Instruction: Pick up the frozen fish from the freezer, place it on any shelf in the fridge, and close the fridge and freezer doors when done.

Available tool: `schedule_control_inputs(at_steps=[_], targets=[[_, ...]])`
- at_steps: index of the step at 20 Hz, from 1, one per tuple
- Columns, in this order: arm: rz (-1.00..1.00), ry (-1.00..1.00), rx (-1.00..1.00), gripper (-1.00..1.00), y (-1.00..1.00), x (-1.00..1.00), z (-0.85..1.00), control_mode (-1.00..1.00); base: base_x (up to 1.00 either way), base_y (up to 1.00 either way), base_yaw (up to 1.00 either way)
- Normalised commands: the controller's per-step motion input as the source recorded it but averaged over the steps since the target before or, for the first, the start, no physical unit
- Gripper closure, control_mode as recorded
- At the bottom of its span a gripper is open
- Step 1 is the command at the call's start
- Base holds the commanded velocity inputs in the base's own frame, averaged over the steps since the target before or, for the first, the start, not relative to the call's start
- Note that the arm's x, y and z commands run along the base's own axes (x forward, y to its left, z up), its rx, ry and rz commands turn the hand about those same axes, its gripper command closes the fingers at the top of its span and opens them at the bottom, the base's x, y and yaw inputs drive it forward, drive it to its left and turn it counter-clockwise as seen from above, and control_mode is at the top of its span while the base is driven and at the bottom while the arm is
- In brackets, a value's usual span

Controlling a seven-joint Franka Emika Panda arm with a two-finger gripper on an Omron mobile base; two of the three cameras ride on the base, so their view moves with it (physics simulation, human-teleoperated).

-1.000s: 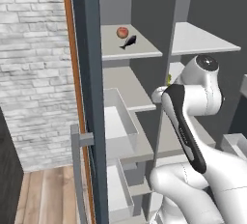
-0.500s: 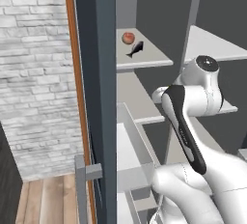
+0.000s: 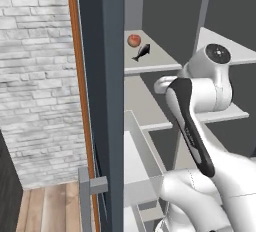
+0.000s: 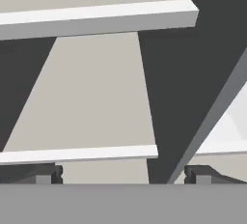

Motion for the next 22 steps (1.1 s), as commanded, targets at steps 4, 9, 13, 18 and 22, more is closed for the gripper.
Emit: schedule_control_inputs(at_steps=[4, 9, 13, 18, 22], targets=[[-0.04, -0.02, 0.04, -1.00, 0.22, 0.00, 0.89, -1.00, 0.00, 0.00, 0.00], [-0.09, 0.00, 0.10, -1.00, 0.37, 0.01, 0.52, -1.00, 0.00, 0.00, 0.00], [-0.17, 0.00, 0.09, -1.00, 0.53, 0.15, 0.12, -1.00, 0.00, 0.00, 0.00], [-0.18, -0.02, 0.00, -1.00, 0.40, 0.41, 0.00, -1.00, 0.00, 0.00, 0.00], [-0.14, 0.04, 0.00, -1.00, 0.23, 0.66, 0.00, -1.00, 0.00, 0.00, 0.00]])
